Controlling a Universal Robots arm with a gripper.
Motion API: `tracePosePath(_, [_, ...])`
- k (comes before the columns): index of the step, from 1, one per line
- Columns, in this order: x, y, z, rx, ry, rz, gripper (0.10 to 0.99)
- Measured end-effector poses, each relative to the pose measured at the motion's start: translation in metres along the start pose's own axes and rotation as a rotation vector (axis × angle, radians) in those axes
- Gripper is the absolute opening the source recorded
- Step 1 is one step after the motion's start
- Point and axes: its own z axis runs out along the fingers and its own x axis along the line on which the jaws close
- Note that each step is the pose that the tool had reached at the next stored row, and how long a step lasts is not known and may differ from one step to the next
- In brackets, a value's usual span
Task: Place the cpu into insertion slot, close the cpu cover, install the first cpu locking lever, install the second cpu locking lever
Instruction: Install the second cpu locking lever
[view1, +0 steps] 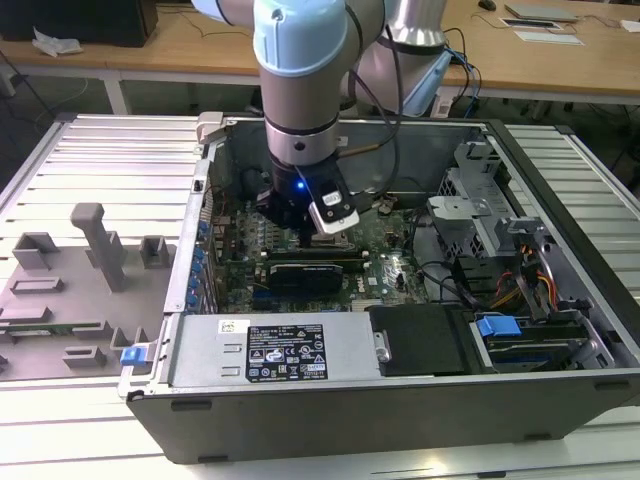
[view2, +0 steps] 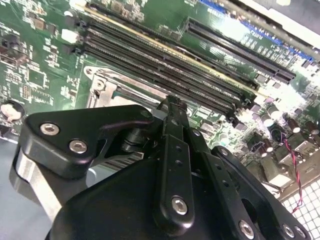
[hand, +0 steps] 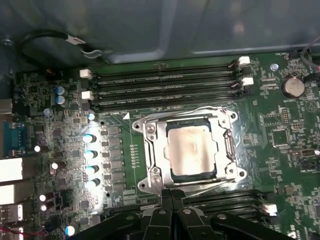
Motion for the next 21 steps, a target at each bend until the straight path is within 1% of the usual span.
tracePosePath(3, [0.0024, -0.0019, 0.0026, -0.008, 0.0008, 0.0, 0.106])
tracePosePath(5, [0.0038, -0.0038, 0.0048, -0.016, 0.0017, 0.001, 0.106])
tracePosePath(12, [0.0096, -0.007, 0.01, -0.044, 0.0046, 0.003, 0.106])
tracePosePath(14, [0.01, -0.0098, 0.0102, -0.047, 0.0049, 0.003, 0.106])
tracePosePath(16, [0.0096, -0.0142, 0.0096, -0.057, 0.006, 0.004, 0.106])
tracePosePath(19, [0.0091, -0.0182, 0.0091, -0.067, 0.007, 0.005, 0.106])
tracePosePath(20, [0.0091, -0.0184, 0.0091, -0.071, 0.0074, 0.005, 0.106])
tracePosePath(21, [0.0092, -0.0186, 0.0094, -0.08, 0.0084, 0.005, 0.106])
